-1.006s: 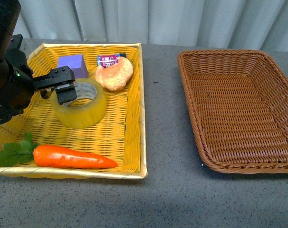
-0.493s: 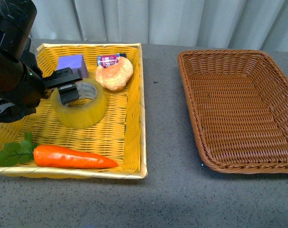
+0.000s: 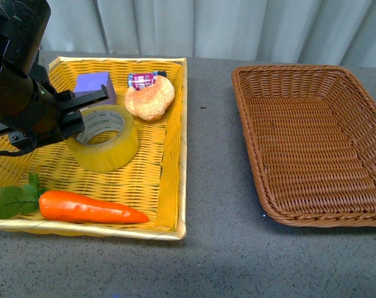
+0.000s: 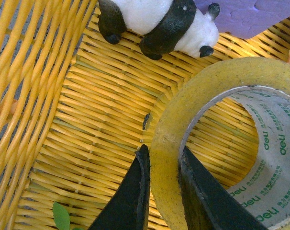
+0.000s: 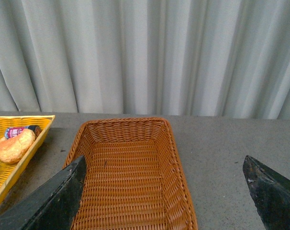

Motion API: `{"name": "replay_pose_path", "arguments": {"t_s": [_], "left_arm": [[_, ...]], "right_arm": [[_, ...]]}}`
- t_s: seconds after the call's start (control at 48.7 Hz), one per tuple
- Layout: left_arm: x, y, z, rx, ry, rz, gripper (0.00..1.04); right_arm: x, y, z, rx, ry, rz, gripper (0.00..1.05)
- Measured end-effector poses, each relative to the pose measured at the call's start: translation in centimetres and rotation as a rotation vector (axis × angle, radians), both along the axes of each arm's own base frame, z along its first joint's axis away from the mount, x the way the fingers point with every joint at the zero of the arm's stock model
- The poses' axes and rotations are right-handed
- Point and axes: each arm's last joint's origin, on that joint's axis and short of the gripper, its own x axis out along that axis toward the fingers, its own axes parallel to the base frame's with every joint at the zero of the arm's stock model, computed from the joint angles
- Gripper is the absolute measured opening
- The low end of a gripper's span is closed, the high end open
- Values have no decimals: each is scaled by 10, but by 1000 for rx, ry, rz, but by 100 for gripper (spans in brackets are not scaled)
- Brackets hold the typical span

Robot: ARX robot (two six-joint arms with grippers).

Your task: Move tape to another basket

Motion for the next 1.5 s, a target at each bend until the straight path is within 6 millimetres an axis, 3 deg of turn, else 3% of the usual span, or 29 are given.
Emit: {"name": "replay_pose_path", "arguments": {"t_s": [0.267,0.472,0.596,0.719,0.945,1.253,1.397,1.499], "left_arm": [[-2,-7,15,-18,-81,-72,14],[-1,-33,66,57,-320,-381,14],[-10,-62,90,123,-417,-657,14],[-16,-89,92,175,-455,-922,14],[-10,-123,89,239,-432,-1178,14],[-2,-159,106,262,-484,-1336,14],[-3,-165,109,262,-496,-1349,14],[-3,-165,109,264,-497,-1352,14]], "right_arm": [[0,0,0,0,0,0,96],[0,0,0,0,0,0,96],[0,0,0,0,0,0,96],[0,0,0,0,0,0,96],[0,0,0,0,0,0,96],[0,0,0,0,0,0,96],[0,0,0,0,0,0,96],[1,1,-2,-24,166,-142,96]]}}
